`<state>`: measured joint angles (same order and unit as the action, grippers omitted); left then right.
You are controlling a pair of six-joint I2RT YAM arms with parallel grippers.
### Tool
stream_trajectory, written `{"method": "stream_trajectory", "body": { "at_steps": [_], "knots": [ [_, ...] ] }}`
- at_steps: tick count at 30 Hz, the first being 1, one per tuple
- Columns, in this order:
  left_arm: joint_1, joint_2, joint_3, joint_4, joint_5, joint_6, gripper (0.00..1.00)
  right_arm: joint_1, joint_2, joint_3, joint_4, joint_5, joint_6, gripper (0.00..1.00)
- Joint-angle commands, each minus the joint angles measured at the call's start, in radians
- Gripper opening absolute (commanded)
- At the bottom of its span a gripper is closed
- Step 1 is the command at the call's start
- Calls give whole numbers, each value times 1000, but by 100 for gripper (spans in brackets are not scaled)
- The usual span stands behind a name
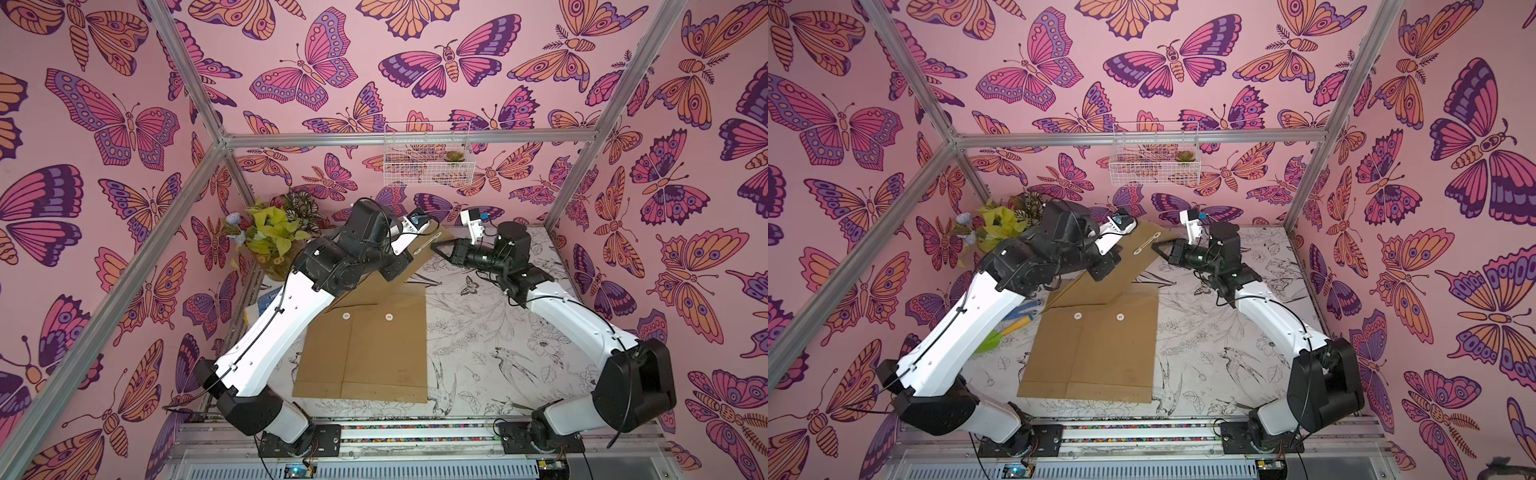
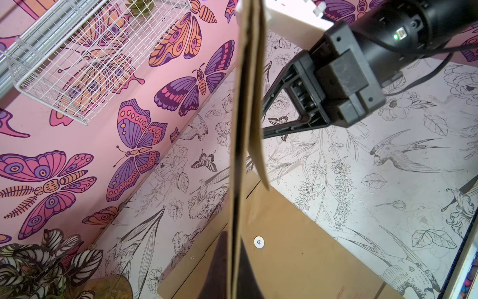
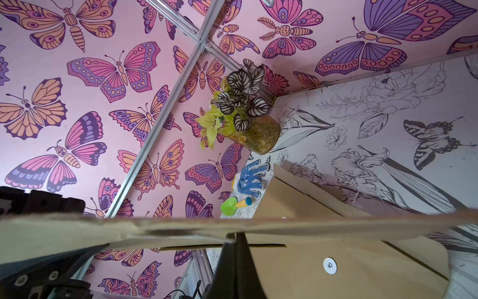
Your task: Open the file bag
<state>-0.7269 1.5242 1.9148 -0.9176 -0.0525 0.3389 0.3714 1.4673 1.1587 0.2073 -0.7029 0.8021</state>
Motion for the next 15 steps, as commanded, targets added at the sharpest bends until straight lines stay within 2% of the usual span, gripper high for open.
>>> {"method": "stream_trajectory", "body": {
  "at_steps": [1,9,15],
  "knots": [
    [-5,-29,-25,12,23,-21,0,-8,-30,26,-69,33,-49,0],
    [-3,-51,-120,139,57,-128,0,-10,-86,75,-247,52,-173,0],
    [-5,-71,-184,239,89,-172,0,-12,-123,140,-425,127,-292,0]
  ]
}}
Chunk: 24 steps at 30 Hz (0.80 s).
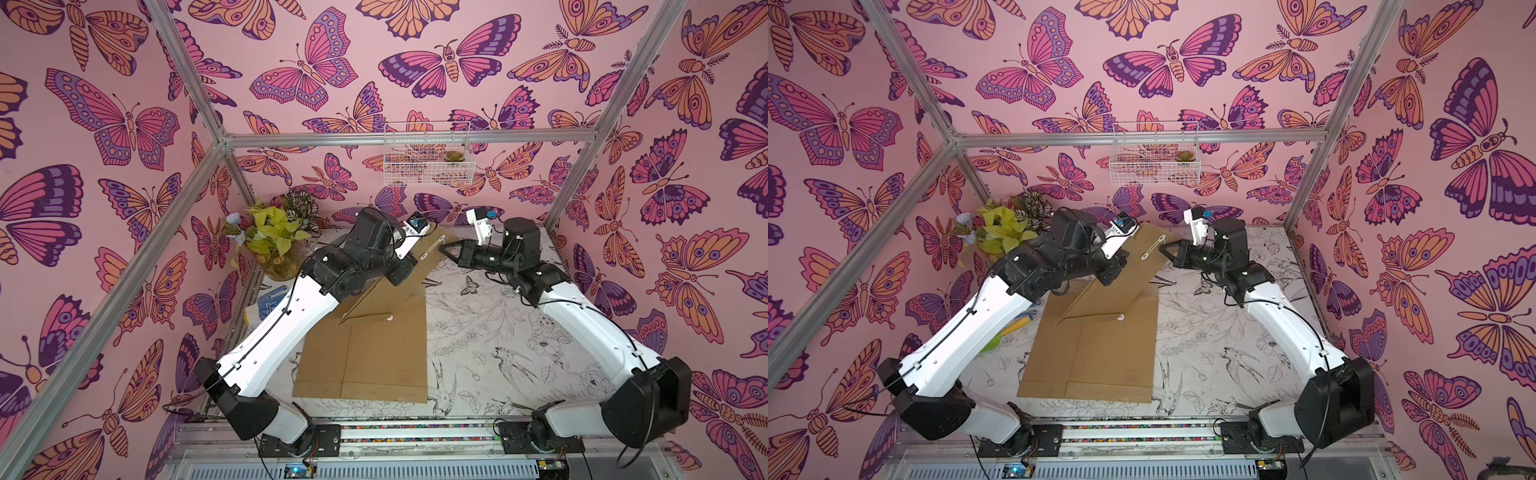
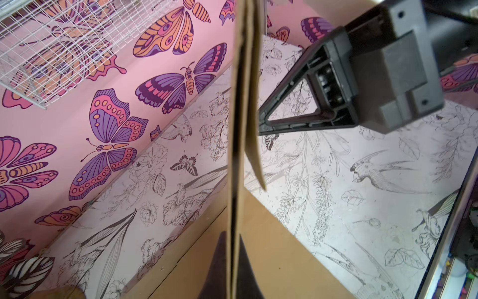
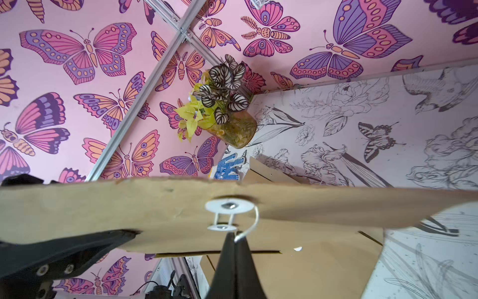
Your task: Open the file bag
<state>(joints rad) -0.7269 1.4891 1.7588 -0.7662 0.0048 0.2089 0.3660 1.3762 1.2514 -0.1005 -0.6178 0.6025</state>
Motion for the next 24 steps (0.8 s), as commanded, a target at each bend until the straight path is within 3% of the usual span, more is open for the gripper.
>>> {"method": "stream_trajectory", "body": {
  "at_steps": [1,7,24],
  "knots": [
    [-5,-38,-40,102,33,-48,0,-8,-36,56,-142,56,-107,0],
    [-3,-58,-100,168,34,-75,0,-16,-72,72,-254,149,-170,0],
    [-3,-74,-133,206,114,-95,0,-67,-136,93,-297,200,-186,0]
  ]
}}
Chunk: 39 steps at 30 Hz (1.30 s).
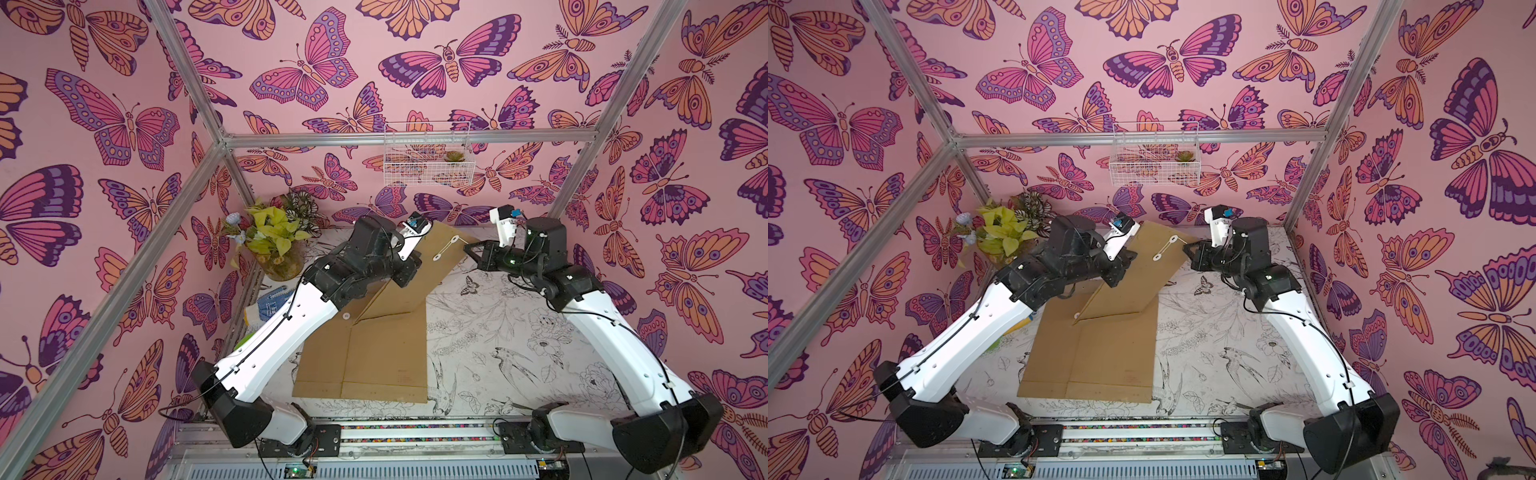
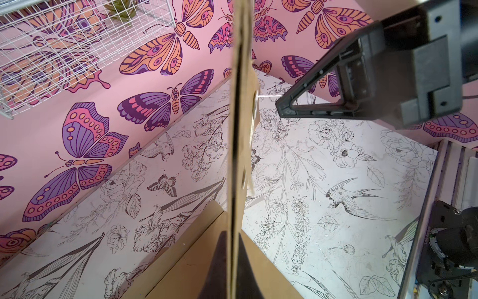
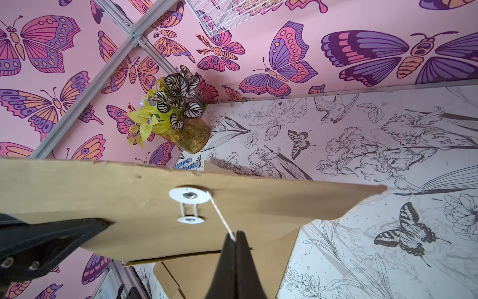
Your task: Open the file bag
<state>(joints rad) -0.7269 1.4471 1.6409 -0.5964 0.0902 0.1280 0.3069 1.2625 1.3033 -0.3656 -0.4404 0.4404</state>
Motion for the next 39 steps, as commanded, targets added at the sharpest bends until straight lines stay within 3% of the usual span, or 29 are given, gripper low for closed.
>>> {"method": "stream_trajectory", "body": {
  "at_steps": [1,12,24,39],
  "knots": [
    [-3,-30,-15,39,37,-16,0,-9,-24,50,-37,26,-30,0],
    [-3,-15,-26,93,96,-60,0,-15,-58,109,-76,89,-112,0],
    [-3,8,-20,97,124,-71,0,-15,-62,107,32,-111,-116,0],
    [-3,30,-1,119,146,-83,0,-15,-55,112,29,-164,-122,0]
  ]
}}
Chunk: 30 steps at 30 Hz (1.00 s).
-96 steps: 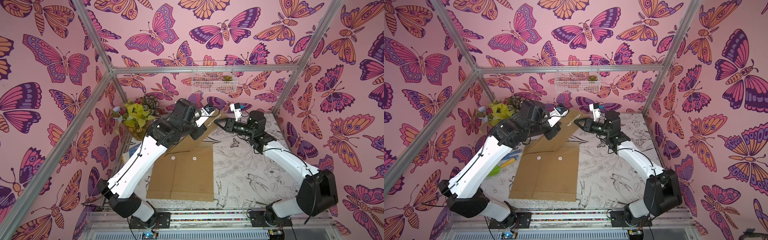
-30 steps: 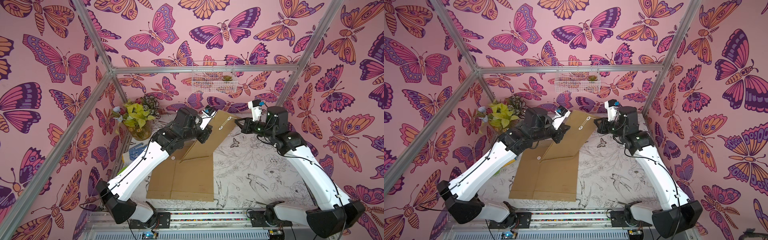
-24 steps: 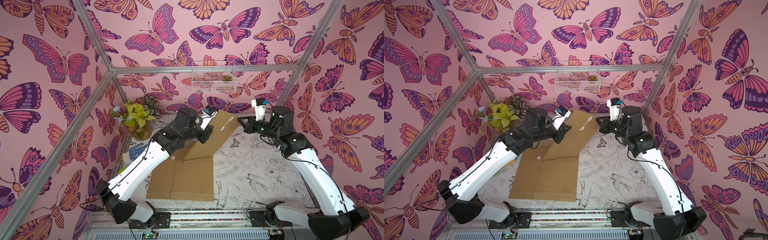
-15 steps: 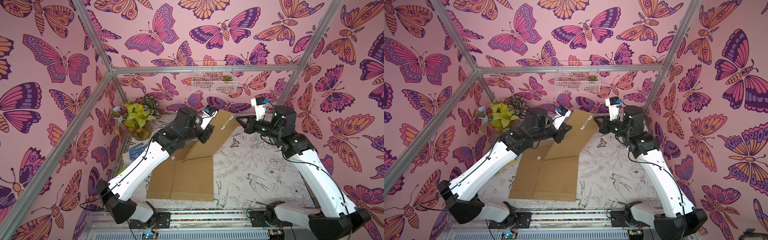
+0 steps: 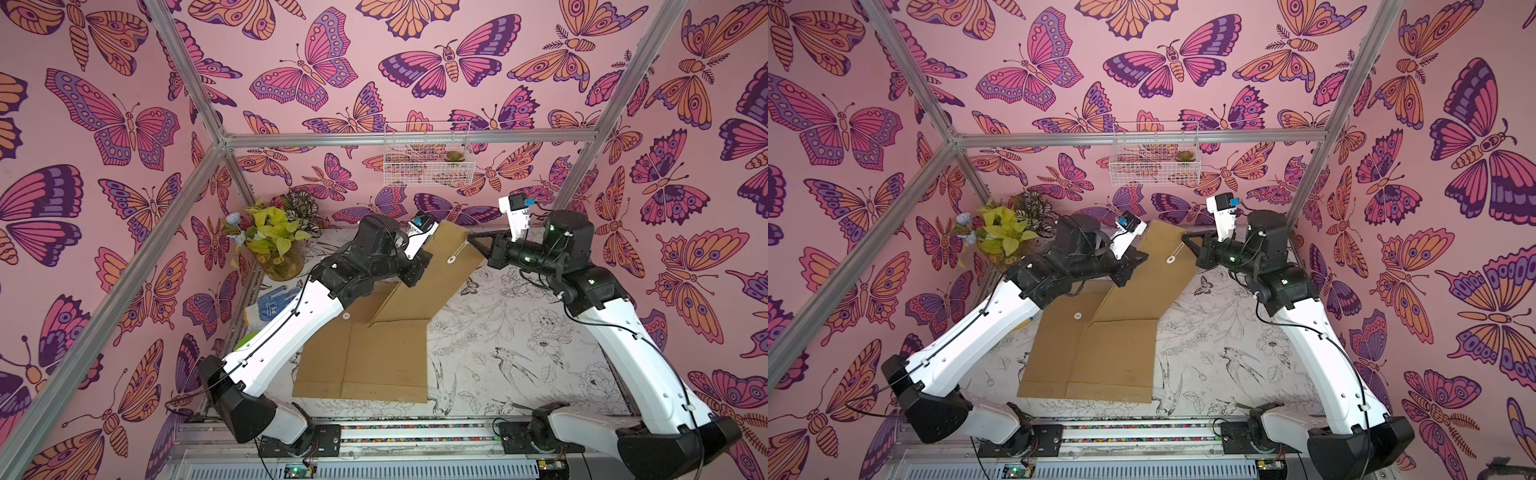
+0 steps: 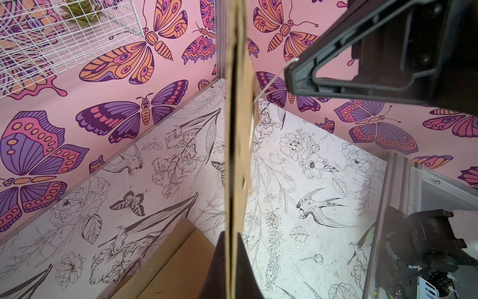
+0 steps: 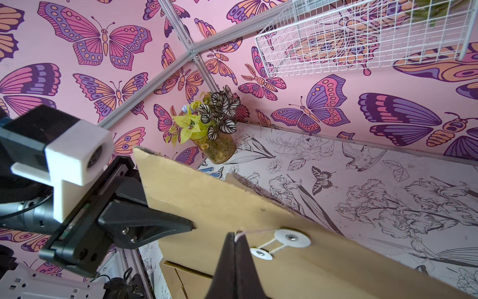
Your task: Open the file bag
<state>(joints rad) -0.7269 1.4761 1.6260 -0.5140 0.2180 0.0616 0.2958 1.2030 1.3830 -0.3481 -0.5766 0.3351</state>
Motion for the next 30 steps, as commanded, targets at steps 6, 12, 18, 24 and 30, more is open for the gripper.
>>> {"method": "stream_trajectory", "body": {
  "at_steps": [6,12,18,24,30],
  "knots": [
    [5,6,-14,133,81,-88,0,-4,0,48,-1,-24,-25,0],
    [18,9,-70,308,139,-205,0,-4,2,61,-17,-32,-34,0],
    [29,-17,-166,480,160,-290,0,-4,6,67,-32,-51,-39,0],
    [47,-43,-254,621,163,-359,0,-4,6,71,-42,-48,-43,0],
    [56,-55,-289,662,156,-379,0,-4,15,72,-45,-63,-37,0]
  ]
}}
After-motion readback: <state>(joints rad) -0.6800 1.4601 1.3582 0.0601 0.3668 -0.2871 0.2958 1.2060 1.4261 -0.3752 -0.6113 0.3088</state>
